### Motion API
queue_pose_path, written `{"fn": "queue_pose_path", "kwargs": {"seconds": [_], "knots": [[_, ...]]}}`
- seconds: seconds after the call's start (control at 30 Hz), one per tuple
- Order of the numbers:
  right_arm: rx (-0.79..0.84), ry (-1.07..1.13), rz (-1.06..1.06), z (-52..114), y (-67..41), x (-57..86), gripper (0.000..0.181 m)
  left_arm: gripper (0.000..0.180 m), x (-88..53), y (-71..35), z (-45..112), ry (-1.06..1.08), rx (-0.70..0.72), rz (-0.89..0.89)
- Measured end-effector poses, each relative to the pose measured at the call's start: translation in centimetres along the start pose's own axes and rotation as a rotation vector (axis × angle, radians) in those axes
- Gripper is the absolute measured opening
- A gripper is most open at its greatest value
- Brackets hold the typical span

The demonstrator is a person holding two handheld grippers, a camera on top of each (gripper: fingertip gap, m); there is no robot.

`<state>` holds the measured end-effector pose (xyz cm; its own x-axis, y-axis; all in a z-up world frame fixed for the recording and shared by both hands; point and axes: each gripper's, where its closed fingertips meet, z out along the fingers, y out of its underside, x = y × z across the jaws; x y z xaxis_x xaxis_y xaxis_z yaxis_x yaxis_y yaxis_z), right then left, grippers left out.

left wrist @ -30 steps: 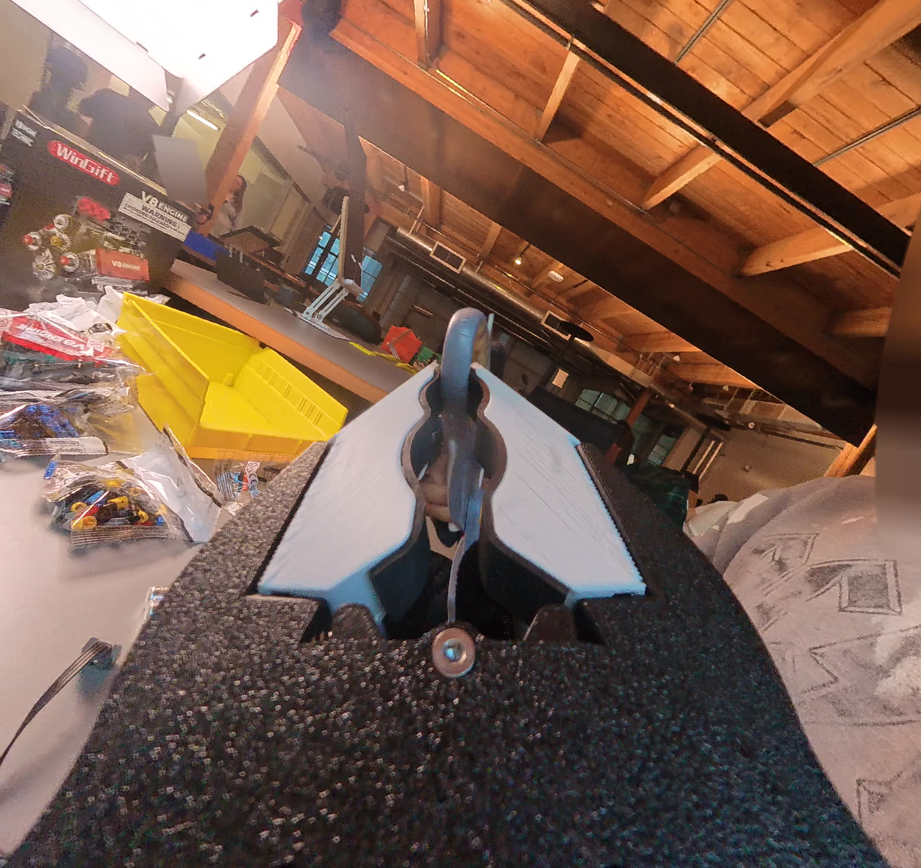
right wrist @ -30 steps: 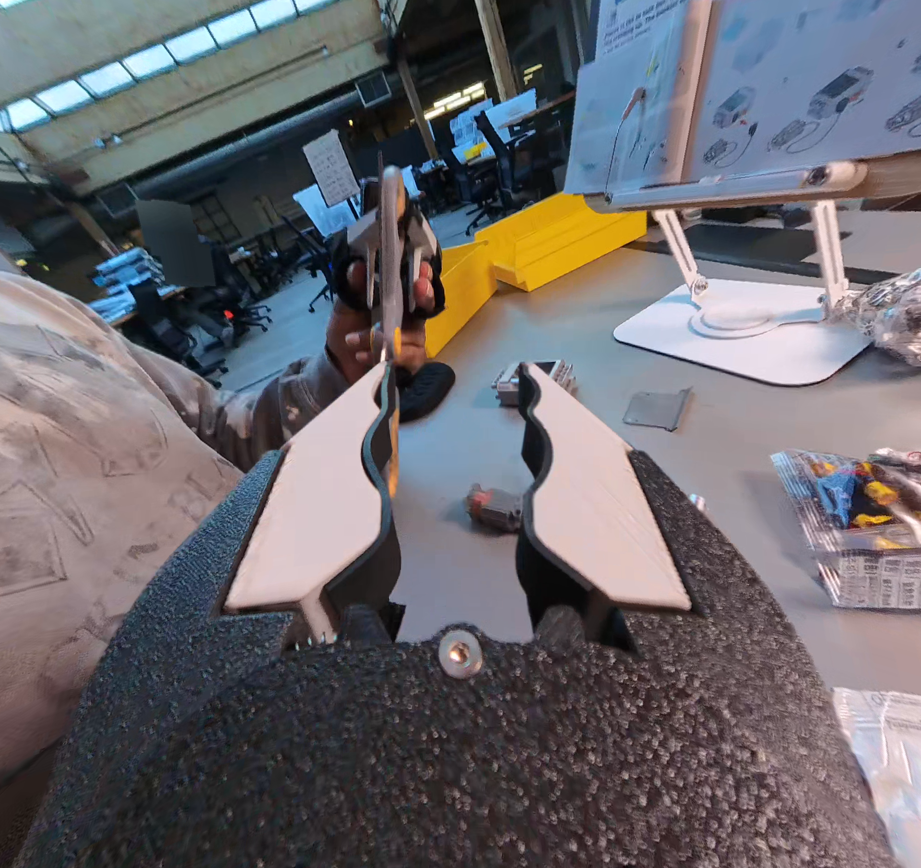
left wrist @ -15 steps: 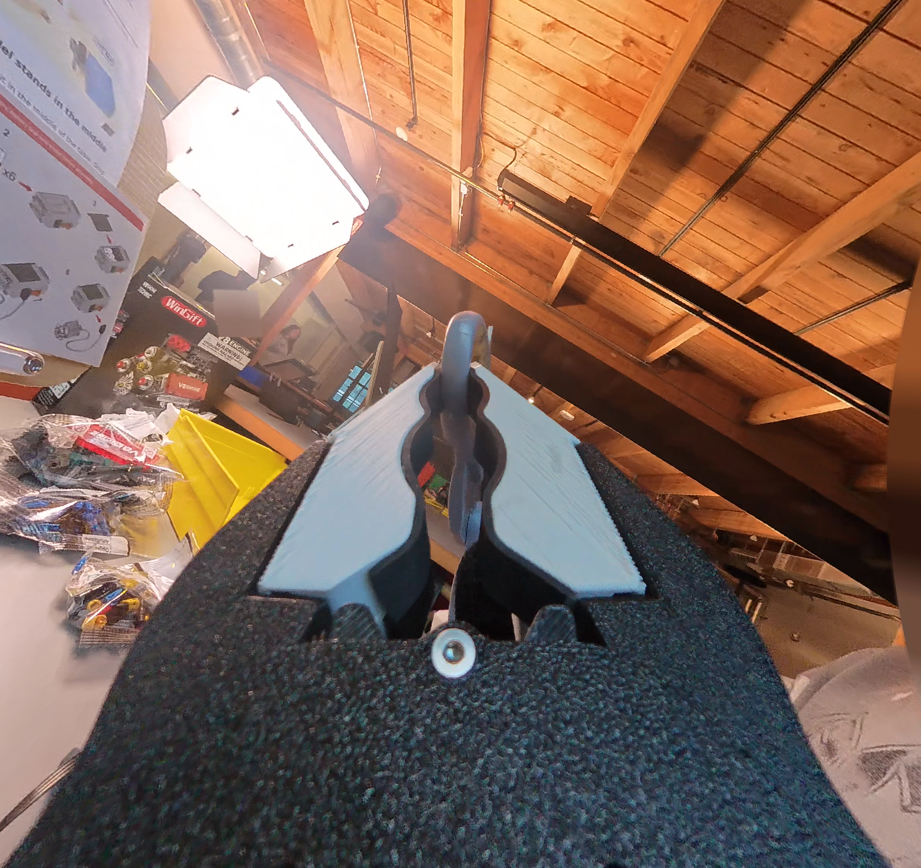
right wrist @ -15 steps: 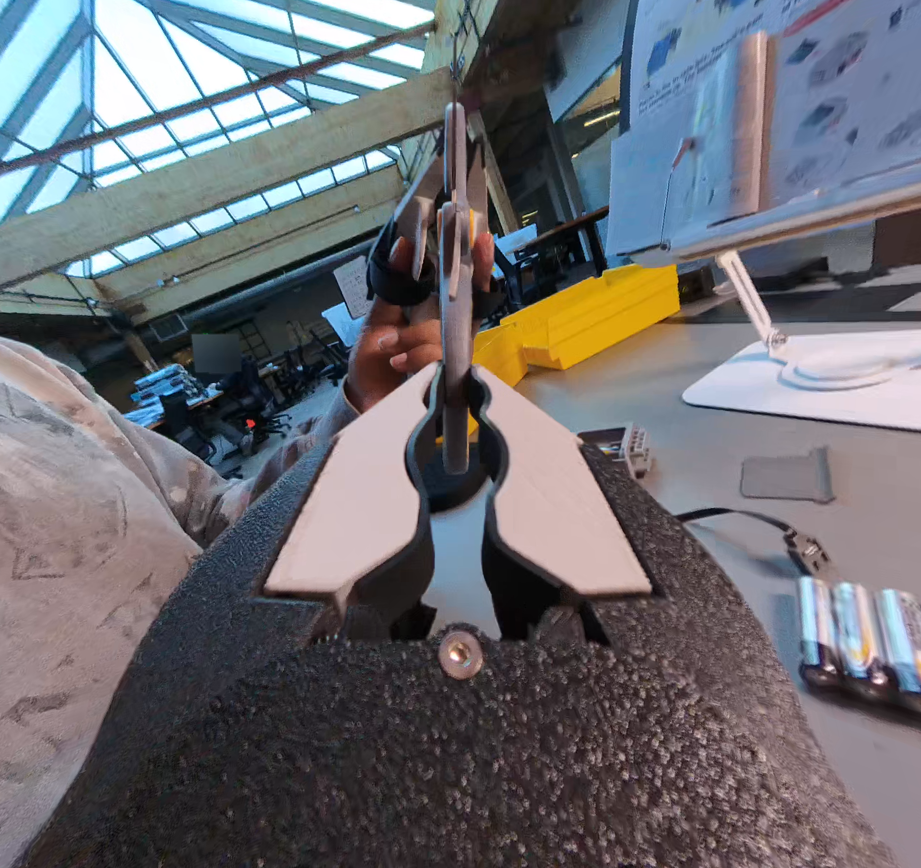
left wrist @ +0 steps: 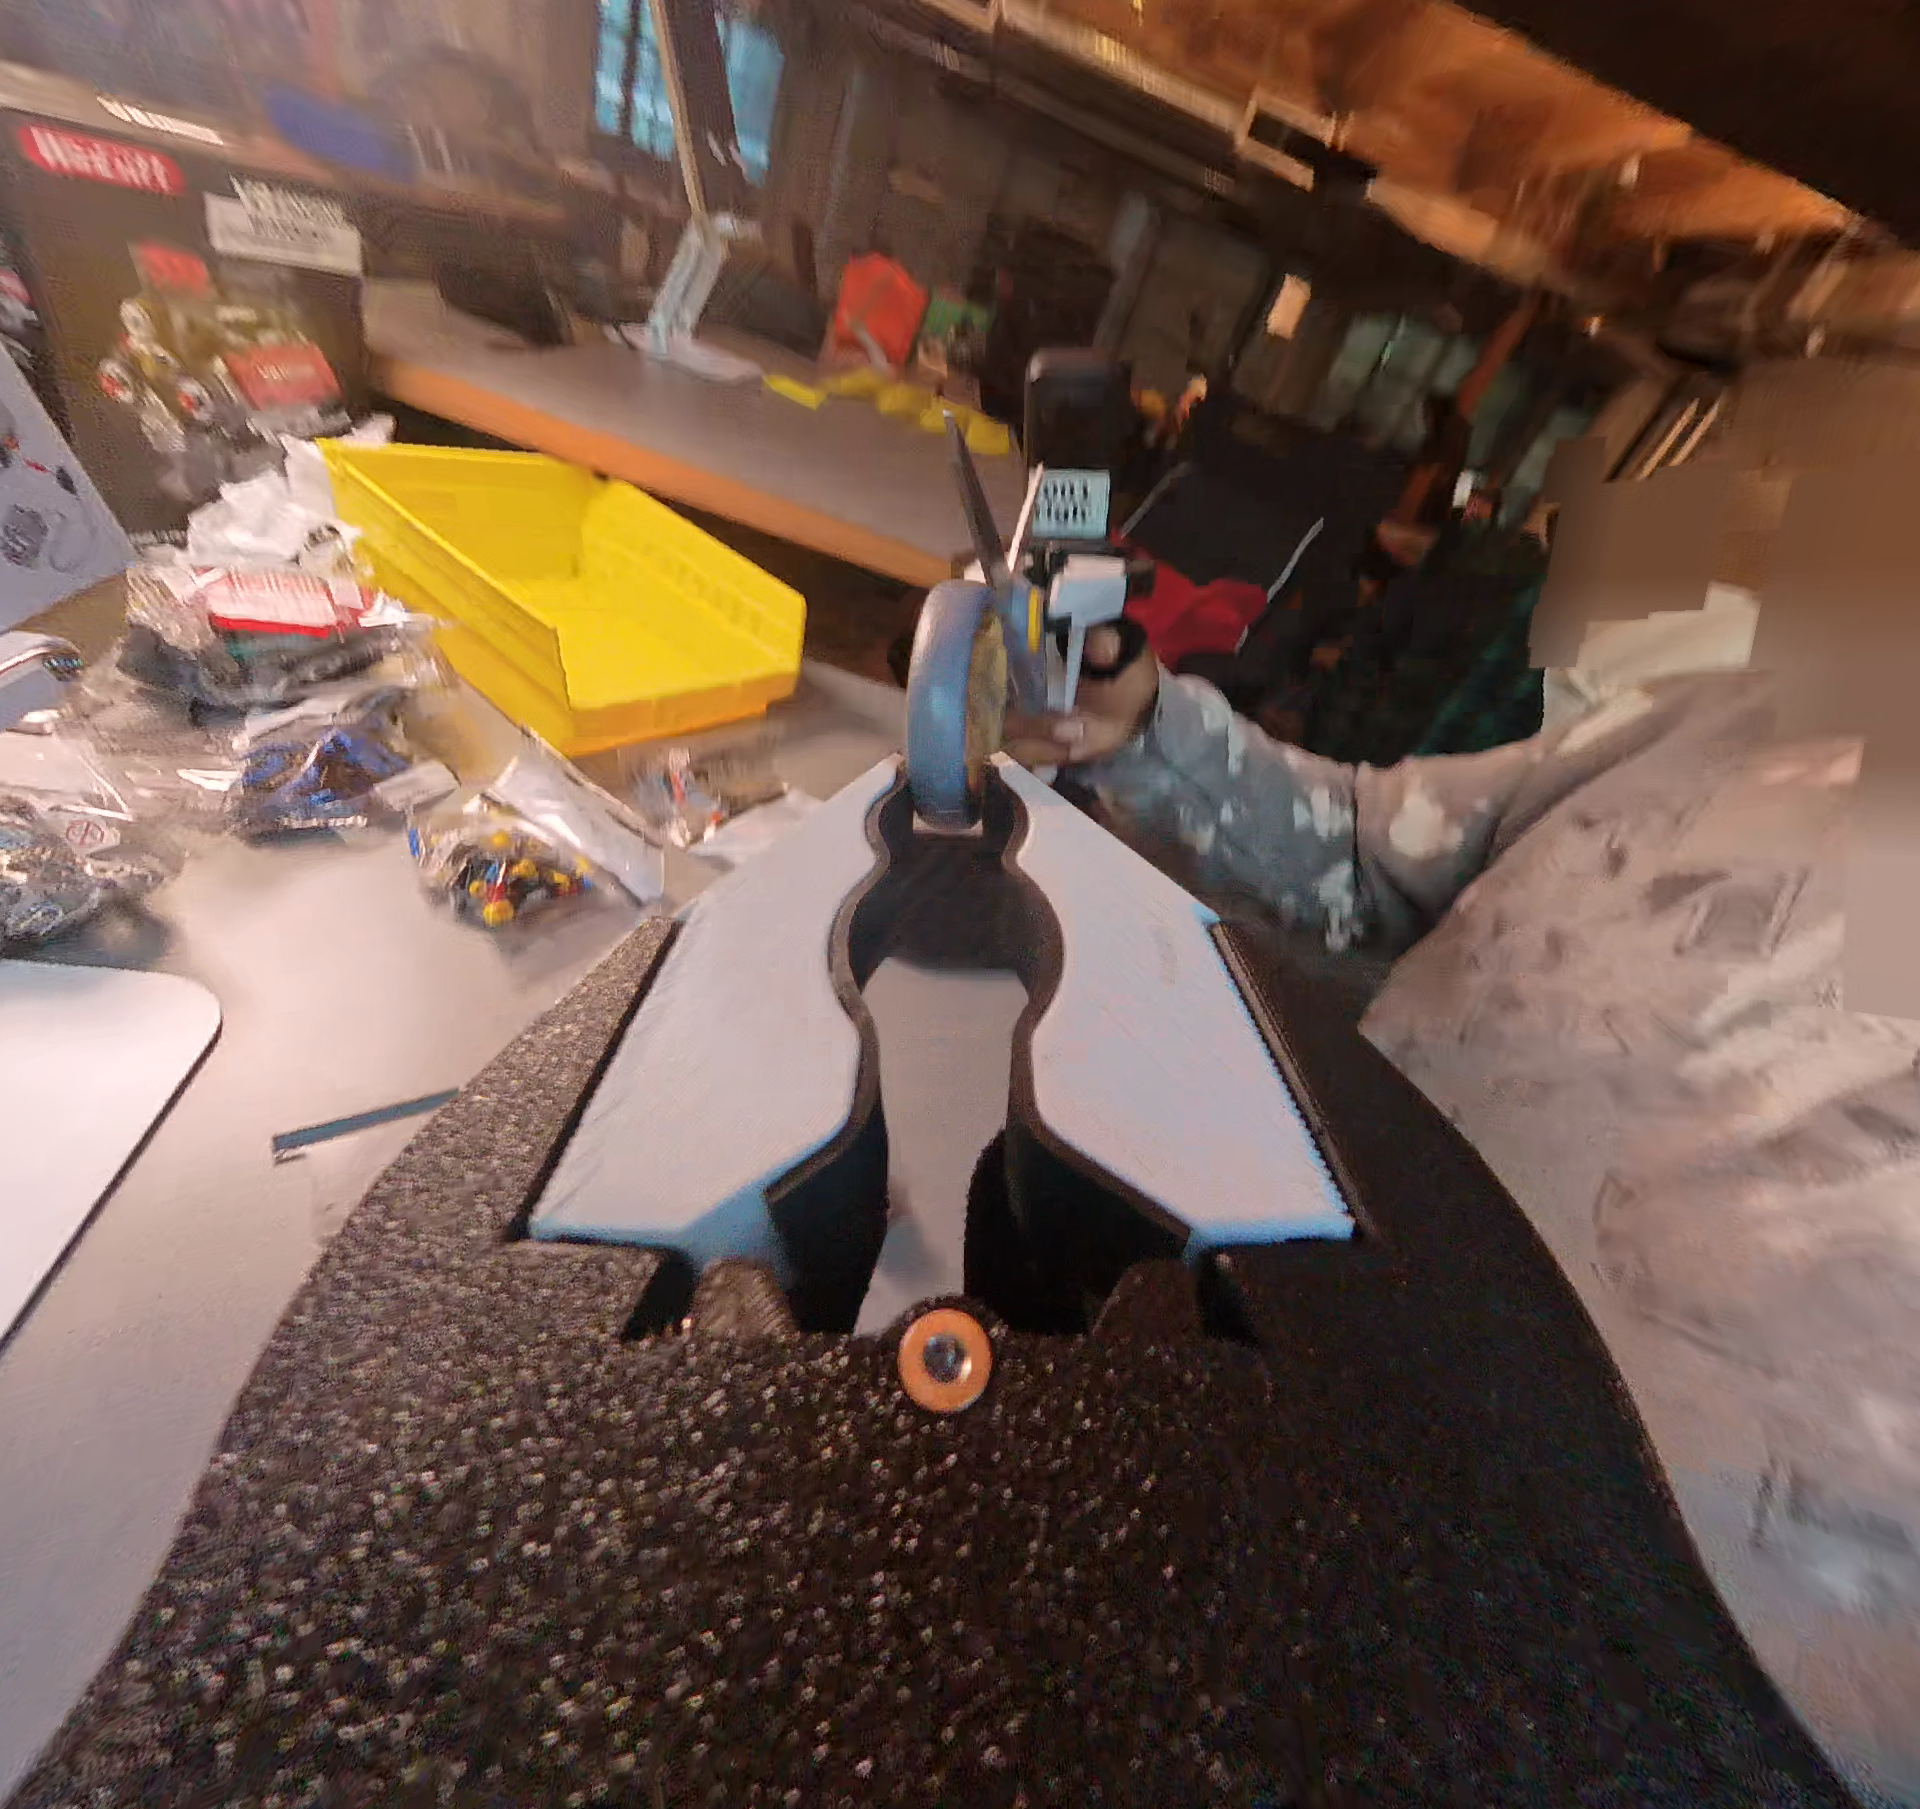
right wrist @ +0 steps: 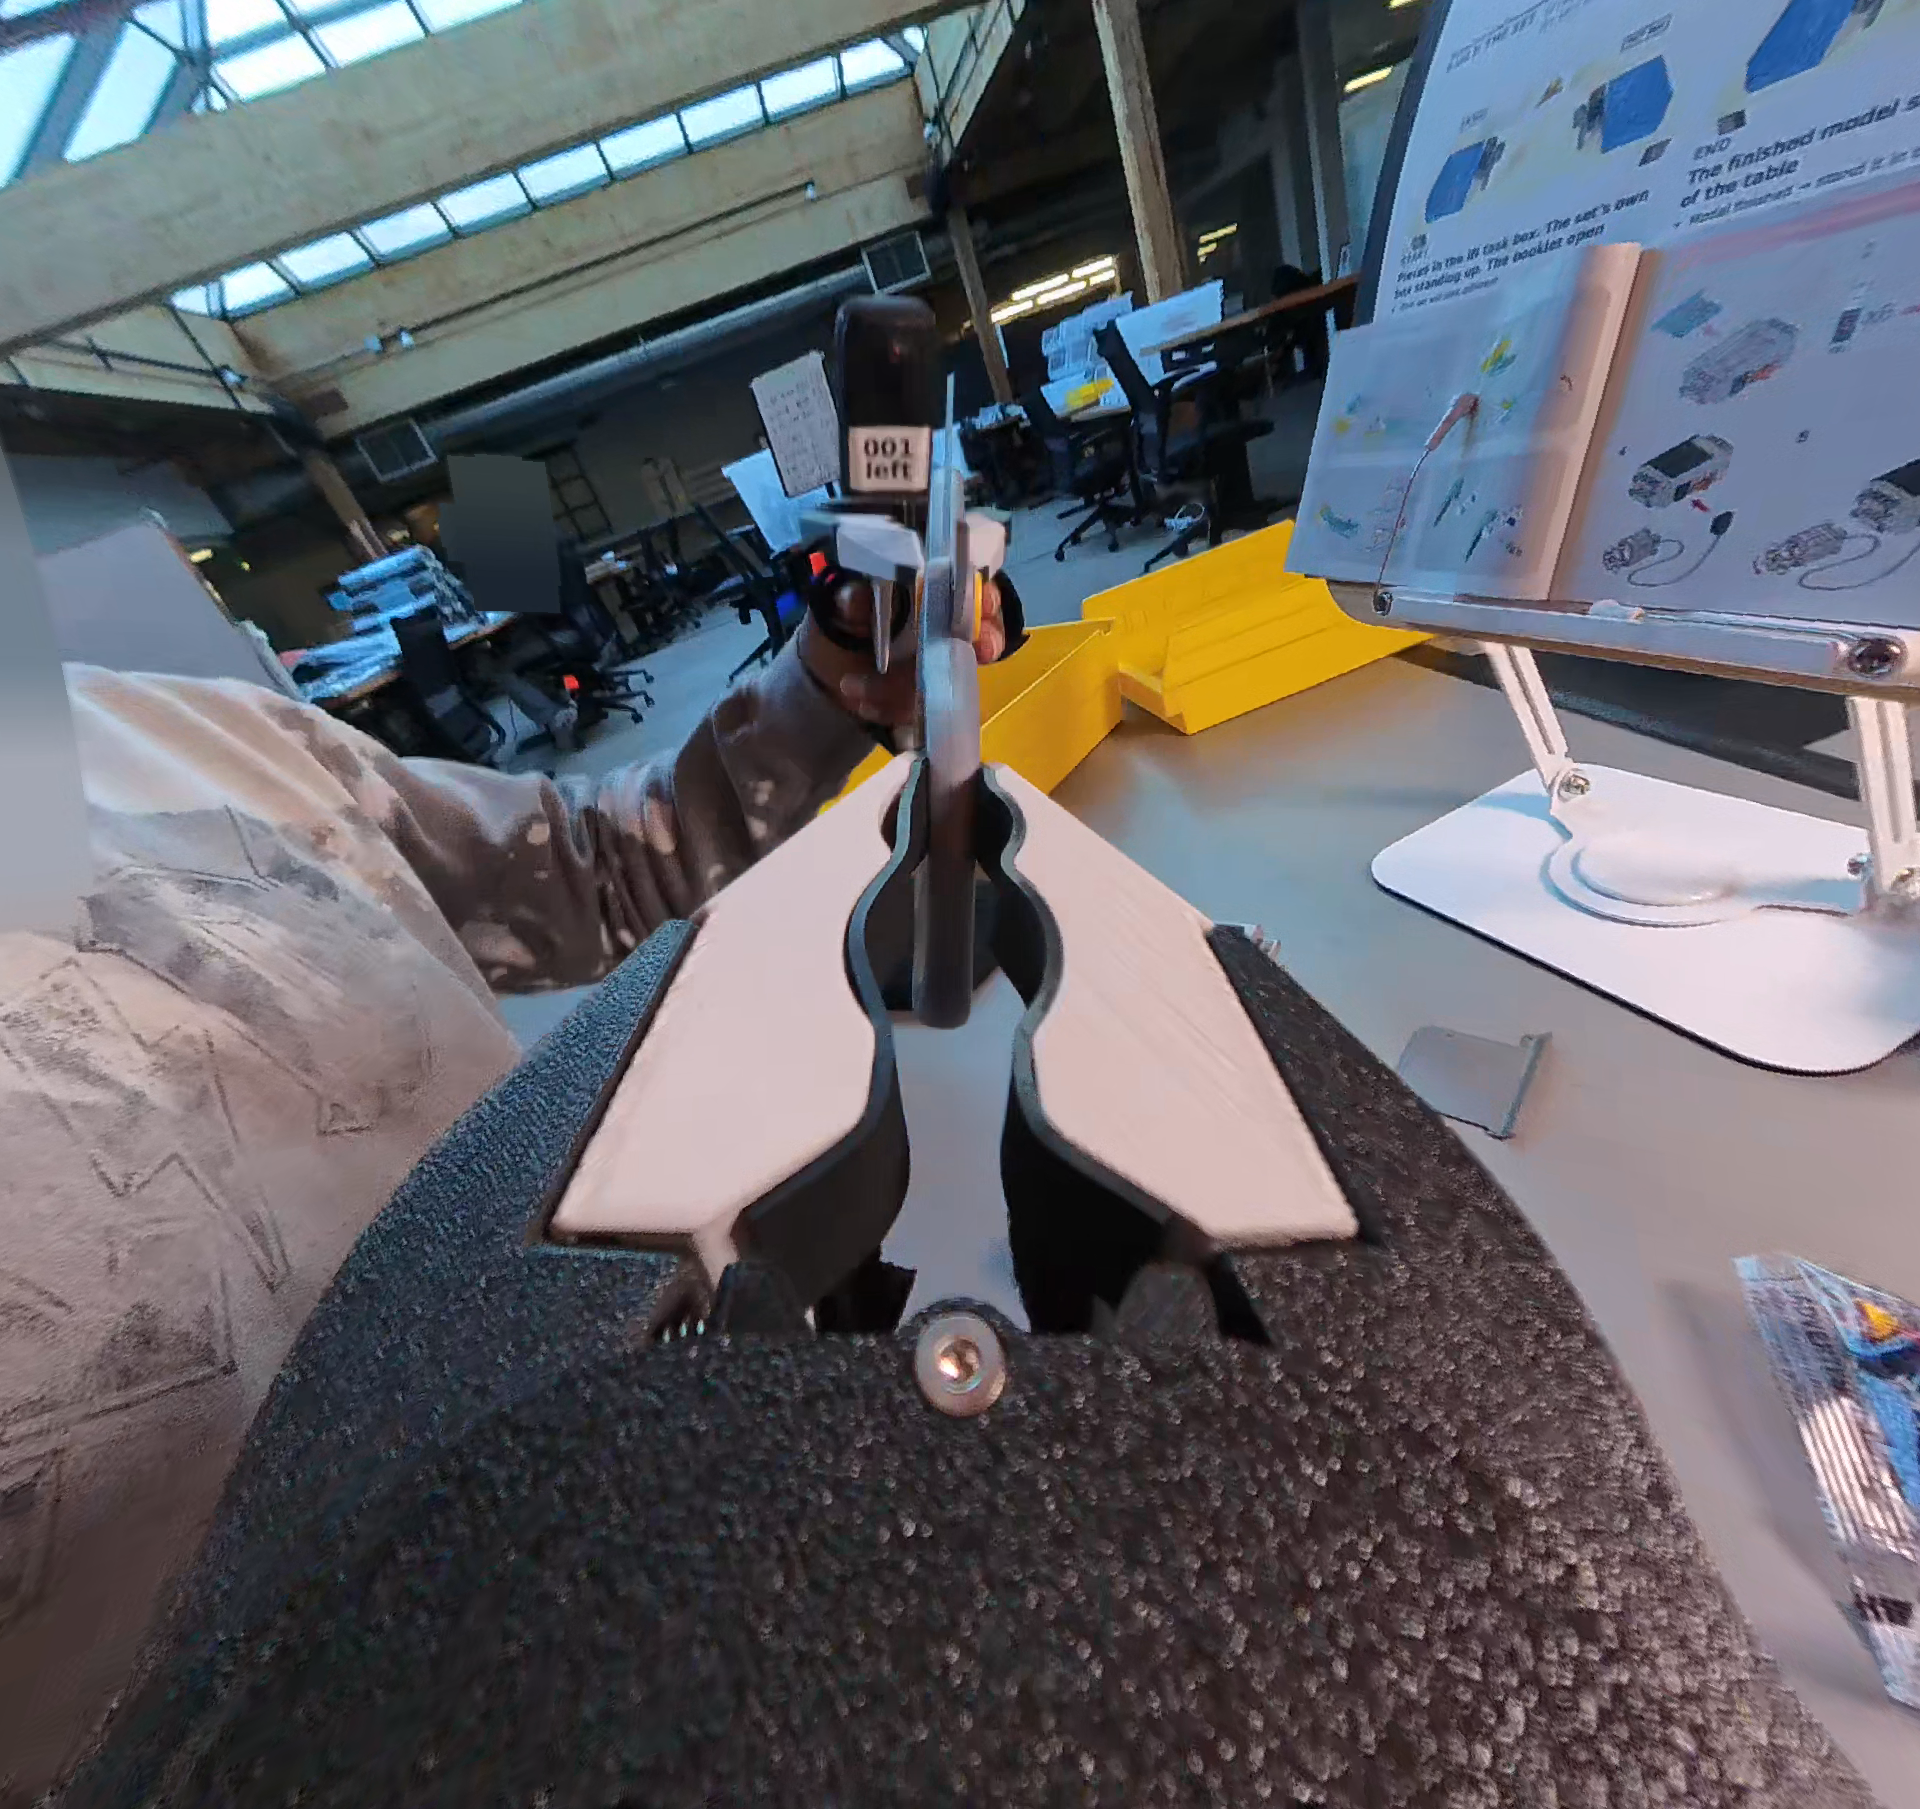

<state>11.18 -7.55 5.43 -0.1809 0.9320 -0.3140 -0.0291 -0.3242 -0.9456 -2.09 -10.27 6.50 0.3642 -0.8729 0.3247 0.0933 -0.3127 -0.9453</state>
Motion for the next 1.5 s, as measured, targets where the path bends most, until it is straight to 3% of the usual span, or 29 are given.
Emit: {"fn": "queue_pose_path", "kwargs": {"seconds": [0.07, 0.17, 0.23, 0.47, 0.6, 0.87, 1.23, 1.33, 1.5], "knots": [[-0.047, -0.007, -0.013, 0.2, -0.7, 0.1, 0.006, 0.009, -0.1, -0.2, -0.6, 0.000, -0.089, 0.016], [-0.036, -0.008, -0.042, 0.3, -2.2, 0.2, 0.006, 0.008, -0.6, -1.3, -0.5, -0.064, -0.083, 0.062], [0.034, -0.002, -0.052, 0.1, -3.6, 0.5, 0.006, 0.007, -0.7, -2.0, -0.1, -0.086, 0.014, 0.063], [0.401, -0.047, 0.059, 0.1, -5.3, 1.3, 0.004, 0.005, -0.7, -3.2, 0.6, 0.025, 0.550, -0.134], [0.463, -0.067, 0.109, 1.7, -3.7, 0.9, 0.004, 0.006, -0.1, -2.1, 2.5, 0.060, 0.677, -0.198], [0.470, -0.066, 0.166, 4.2, -1.0, 1.0, 0.005, 0.007, 0.9, 0.2, 7.5, -0.018, 0.587, -0.150], [0.382, -0.022, 0.073, 2.5, -0.1, 0.2, 0.005, 0.007, 1.9, 1.6, 9.0, 0.090, 0.464, -0.173], [0.242, 0.048, -0.025, 1.7, 0.7, -0.1, 0.005, 0.011, 1.8, 3.4, 10.1, 0.080, 0.299, -0.159], [-0.154, 0.109, 0.011, 0.6, 2.4, 0.0, 0.006, 0.020, 1.2, 7.2, 11.2, -0.071, -0.054, 0.060]]}}
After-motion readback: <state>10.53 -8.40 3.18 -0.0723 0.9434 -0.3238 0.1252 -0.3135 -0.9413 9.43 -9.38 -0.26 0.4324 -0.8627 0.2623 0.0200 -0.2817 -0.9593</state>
